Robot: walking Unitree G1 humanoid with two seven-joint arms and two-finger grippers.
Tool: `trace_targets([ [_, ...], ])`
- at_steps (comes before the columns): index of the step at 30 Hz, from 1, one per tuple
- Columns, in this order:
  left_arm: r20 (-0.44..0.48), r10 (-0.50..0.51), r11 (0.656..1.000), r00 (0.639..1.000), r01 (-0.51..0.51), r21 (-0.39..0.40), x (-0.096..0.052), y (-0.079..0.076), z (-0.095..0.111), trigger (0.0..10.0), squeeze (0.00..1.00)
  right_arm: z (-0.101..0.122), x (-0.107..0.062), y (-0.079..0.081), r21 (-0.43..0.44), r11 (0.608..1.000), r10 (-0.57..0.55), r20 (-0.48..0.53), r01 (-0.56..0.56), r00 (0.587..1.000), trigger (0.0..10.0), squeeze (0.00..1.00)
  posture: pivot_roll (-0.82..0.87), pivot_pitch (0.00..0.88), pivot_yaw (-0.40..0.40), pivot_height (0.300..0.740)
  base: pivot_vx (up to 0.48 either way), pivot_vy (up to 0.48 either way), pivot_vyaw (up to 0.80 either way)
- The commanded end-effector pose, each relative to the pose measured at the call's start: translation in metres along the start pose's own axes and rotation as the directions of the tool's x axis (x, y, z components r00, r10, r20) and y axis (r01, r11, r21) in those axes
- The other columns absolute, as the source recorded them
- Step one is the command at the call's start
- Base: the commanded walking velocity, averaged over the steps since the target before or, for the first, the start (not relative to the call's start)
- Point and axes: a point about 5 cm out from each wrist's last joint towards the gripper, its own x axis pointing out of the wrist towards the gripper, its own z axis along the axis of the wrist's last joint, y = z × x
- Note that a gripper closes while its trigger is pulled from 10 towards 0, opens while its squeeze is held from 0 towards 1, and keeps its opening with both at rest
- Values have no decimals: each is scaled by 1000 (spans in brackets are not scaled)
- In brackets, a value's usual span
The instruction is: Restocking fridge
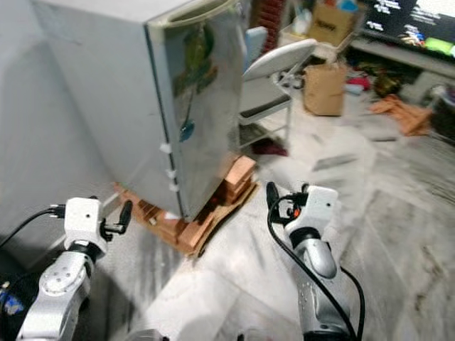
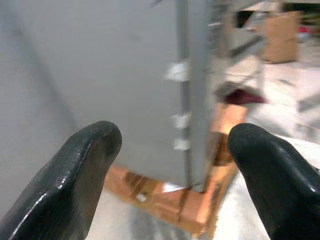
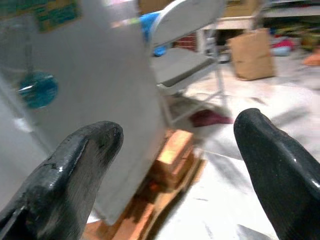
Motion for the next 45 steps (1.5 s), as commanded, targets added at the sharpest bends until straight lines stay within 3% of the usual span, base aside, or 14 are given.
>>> trace_targets([
  [1, 22, -34, 999, 999, 35, -10, -1, -8, 4, 10000, 0, 2, 0, -6, -7, 1000, -23, -2, 23, 1000, 10000, 0, 80, 24, -8, 740, 0, 0, -569],
  [13, 32, -62, 998, 998, 63, -31, -6, -17, 3, 10000, 0, -1, -3, -5, -5, 1000, -20, -10, 20, 1000, 10000, 0, 74, 26, -8, 740, 216, 0, -227],
  [26, 27, -83, 995, 996, 84, -45, -8, -19, 0, 10000, 0, -2, -4, -6, -11, 1000, -21, -19, 21, 1000, 10000, 0, 70, 27, -9, 740, 359, 286, -62],
  [37, 12, -97, 993, 995, 97, -65, -10, -21, 0, 10000, 0, -5, -7, -6, 15, 1000, -17, -42, 17, 999, 10000, 0, 68, 40, -16, 740, 0, 0, -145],
  [39, 19, -118, 989, 993, 119, -88, -8, -21, 2, 10000, 0, -4, -8, -8, -29, 999, -25, -45, 24, 999, 10000, 0, 66, 50, -23, 740, 0, 0, -800],
  [45, 35, -123, 988, 992, 126, -87, 2, -19, 7, 10000, 0, -4, -10, -8, -31, 999, -21, -51, 20, 998, 10000, 0, 57, 62, -28, 740, 0, 0, -800],
])
